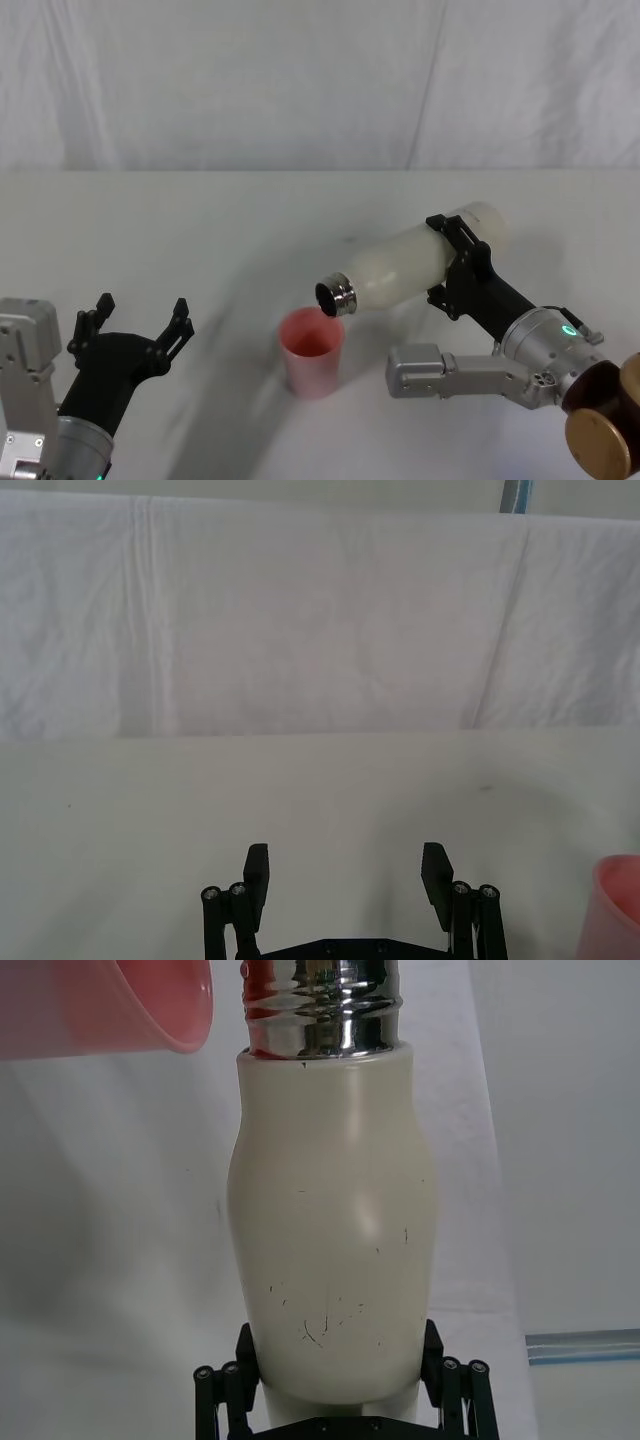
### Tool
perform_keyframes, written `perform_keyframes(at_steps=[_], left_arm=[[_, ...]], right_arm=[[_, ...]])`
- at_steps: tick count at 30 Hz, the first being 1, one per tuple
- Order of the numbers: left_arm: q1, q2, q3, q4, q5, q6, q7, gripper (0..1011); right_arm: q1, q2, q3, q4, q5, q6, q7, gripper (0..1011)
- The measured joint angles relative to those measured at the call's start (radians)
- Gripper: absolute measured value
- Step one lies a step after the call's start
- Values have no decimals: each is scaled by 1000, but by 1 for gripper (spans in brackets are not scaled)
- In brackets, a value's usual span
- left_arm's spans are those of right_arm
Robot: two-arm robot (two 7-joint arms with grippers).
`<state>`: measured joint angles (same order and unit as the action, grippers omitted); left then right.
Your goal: Grasp the thermos with one hand and pour water into the cup lid.
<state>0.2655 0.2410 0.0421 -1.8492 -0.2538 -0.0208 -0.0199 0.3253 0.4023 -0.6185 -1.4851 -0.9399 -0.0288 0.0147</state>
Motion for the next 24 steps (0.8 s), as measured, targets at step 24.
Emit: perform_keyframes(at_steps=[24], left_arm=[[0,0,0,0,0,0,0,1001]], right_arm=[[4,0,-5,0,-5,0,0,953]])
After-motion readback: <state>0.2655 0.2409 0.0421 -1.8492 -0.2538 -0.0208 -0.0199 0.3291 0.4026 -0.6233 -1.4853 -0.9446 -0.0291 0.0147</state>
